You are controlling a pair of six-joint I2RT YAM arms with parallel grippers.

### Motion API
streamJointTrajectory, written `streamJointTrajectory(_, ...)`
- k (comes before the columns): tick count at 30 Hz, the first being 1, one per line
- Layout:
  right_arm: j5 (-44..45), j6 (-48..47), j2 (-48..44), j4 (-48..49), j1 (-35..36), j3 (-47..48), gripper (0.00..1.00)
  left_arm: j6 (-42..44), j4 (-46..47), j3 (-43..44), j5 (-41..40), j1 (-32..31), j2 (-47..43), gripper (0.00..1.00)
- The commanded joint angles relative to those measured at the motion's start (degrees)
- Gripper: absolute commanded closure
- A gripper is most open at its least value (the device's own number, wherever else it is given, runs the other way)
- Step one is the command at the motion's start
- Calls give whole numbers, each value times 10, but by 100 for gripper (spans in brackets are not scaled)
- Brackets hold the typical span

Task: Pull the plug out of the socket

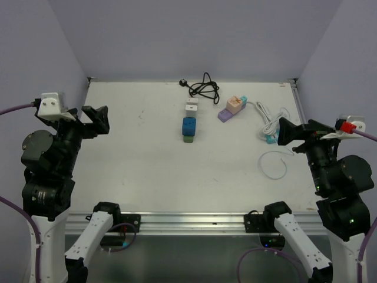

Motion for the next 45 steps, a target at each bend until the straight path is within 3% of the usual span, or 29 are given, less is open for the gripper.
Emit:
streamJointTrajectory(1,-9,8,1,10,-3,-4,1,-9,11,-10,-7,-4,-4,0)
streamJointTrajectory(12,-6,44,25,7,-3,-41,1,-16,27,-58,-5,-4,-7,1)
streamJointTrajectory(18,16,107,93,-43,-3,-62,1,-26,37,-104,-3,-4,-5,0)
streamJointTrajectory(29,68,170,204,-62,-3,-138,1,-42,117,-266,9,-4,0,1)
streamJointTrajectory(33,227,236,277,-101,-8,-144,1,-56,169,-333,5,-4,11,1)
streamJointTrajectory(38,242,309,373,-101,-44,-135,1,-67,231,-400,14,-5,22,1)
streamJointTrajectory(45,247,384,489,-55,-89,-105,1,-50,220,-393,12,-5,42,1)
